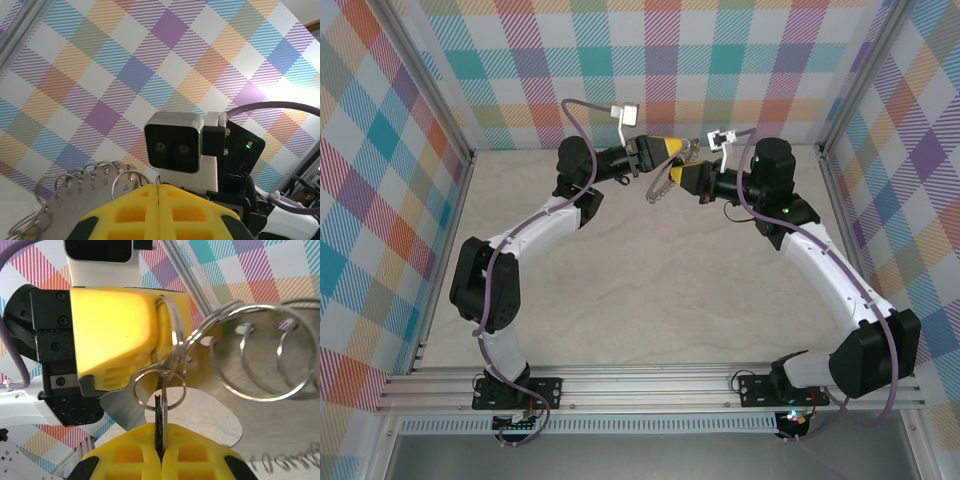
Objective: Put the keys on the keyring
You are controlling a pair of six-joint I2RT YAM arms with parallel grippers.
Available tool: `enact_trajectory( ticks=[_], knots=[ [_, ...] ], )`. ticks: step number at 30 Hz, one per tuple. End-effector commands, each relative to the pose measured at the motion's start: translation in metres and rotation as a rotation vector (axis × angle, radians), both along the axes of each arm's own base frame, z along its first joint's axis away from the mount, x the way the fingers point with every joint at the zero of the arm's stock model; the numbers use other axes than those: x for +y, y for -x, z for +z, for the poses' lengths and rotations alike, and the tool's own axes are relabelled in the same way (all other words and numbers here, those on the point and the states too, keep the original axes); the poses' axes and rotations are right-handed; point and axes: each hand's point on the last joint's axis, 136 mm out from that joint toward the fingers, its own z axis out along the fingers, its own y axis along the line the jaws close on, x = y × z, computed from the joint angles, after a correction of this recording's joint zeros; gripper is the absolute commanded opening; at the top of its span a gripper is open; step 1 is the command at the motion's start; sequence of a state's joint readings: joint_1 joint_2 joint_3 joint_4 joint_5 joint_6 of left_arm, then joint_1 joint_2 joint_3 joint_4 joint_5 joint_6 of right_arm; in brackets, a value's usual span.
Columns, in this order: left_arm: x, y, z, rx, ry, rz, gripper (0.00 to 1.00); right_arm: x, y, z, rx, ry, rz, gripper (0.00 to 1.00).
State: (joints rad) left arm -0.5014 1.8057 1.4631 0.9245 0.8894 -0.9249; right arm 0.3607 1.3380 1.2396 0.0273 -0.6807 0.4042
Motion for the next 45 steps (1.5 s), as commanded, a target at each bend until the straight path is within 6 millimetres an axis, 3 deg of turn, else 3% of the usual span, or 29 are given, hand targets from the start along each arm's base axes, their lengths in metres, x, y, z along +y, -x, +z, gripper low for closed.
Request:
enact_trajectory(
  ticks=[1, 17, 25, 45],
  knots=[
    [0.011, 0.017, 0.031, -0.112, 0.039, 0.035, 0.00, -0.002, 0.010, 0.011, -0.038, 0.034, 0.013, 0.00],
    [0.013, 0.018, 0.015, -0.166, -0.067, 0.088, 0.00, -0.024, 0.016, 0.002, -0.005, 0.197, -0.015, 0.00],
    [0.012, 0.022, 0.010, -0.189, -0.104, 0.076, 0.00, -0.026, 0.013, 0.004, -0.004, 0.231, -0.005, 0.00],
    [0.012, 0.030, 0.006, -0.221, -0.151, 0.060, 0.00, -0.037, -0.003, 0.005, -0.027, 0.337, -0.037, 0.00]
  ],
)
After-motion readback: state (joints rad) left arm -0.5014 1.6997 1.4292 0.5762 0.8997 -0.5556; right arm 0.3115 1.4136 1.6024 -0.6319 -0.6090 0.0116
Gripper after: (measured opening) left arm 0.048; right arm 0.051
